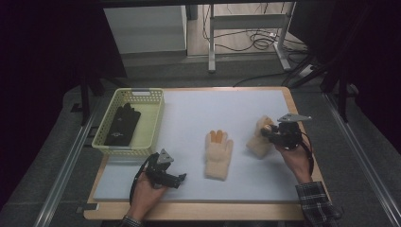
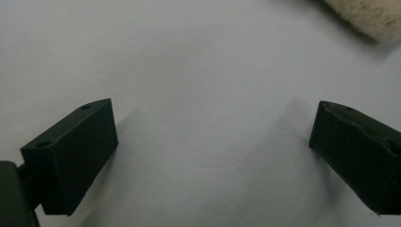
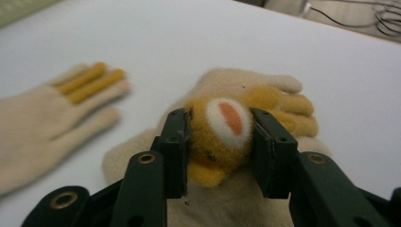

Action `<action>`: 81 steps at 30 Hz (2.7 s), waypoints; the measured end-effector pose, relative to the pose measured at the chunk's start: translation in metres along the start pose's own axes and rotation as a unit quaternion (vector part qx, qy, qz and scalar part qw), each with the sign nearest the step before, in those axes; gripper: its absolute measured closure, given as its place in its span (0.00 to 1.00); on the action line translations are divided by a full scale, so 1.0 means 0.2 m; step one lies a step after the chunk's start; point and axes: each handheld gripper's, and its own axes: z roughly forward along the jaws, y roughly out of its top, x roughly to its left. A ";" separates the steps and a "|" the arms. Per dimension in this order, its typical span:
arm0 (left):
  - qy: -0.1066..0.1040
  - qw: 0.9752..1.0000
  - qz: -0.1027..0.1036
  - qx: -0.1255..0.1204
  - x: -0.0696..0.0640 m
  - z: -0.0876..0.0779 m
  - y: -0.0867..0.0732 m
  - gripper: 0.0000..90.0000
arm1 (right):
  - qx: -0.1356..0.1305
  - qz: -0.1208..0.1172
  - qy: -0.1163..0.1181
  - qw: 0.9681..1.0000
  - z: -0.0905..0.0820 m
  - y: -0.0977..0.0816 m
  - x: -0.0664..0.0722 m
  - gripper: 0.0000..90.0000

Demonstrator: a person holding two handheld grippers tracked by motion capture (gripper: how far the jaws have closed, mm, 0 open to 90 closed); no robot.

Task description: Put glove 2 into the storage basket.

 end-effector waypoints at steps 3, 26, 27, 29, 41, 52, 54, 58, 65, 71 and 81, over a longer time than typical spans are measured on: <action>0.000 1.000 0.001 0.000 0.00 0.00 0.00 0.02 | -0.007 -0.015 0.021 1.000 -0.02 0.04 0.08 0.66; 0.001 1.000 0.001 -0.001 0.00 0.00 0.00 0.02 | 0.025 -0.116 0.170 0.978 0.14 0.14 0.66 0.66; 0.001 1.000 0.001 -0.001 0.00 0.00 0.00 0.02 | 0.030 -0.119 0.170 0.978 0.17 0.13 0.67 0.66; 0.001 1.000 0.001 -0.001 0.00 0.00 0.00 0.02 | 0.039 -0.126 0.169 0.977 0.21 0.11 0.68 0.65; 0.000 1.000 0.002 0.000 0.00 0.00 0.00 0.02 | 0.066 -0.130 0.162 0.976 0.33 0.00 0.71 0.53; 0.001 1.000 0.001 -0.001 0.00 0.00 0.00 0.02 | 0.035 -0.103 0.132 0.985 0.19 0.11 0.55 0.60; 0.000 1.000 0.001 0.000 0.00 0.00 0.00 0.02 | 0.036 -0.092 0.120 0.988 0.20 0.12 0.50 0.69; 0.000 1.000 0.001 0.000 0.00 0.00 0.00 0.02 | 0.042 -0.073 0.111 0.990 0.23 0.10 0.43 0.77; 0.000 1.000 0.001 0.000 0.00 0.00 0.00 0.02 | 0.057 -0.060 0.112 0.990 0.28 0.05 0.40 0.75; 0.000 1.000 0.001 0.000 0.00 0.00 0.00 0.02 | 0.080 -0.043 0.123 0.988 0.42 0.01 0.39 0.66; 0.000 1.000 0.001 0.000 0.00 0.00 0.00 0.02 | 0.075 -0.056 0.108 0.990 0.37 -0.01 0.40 0.94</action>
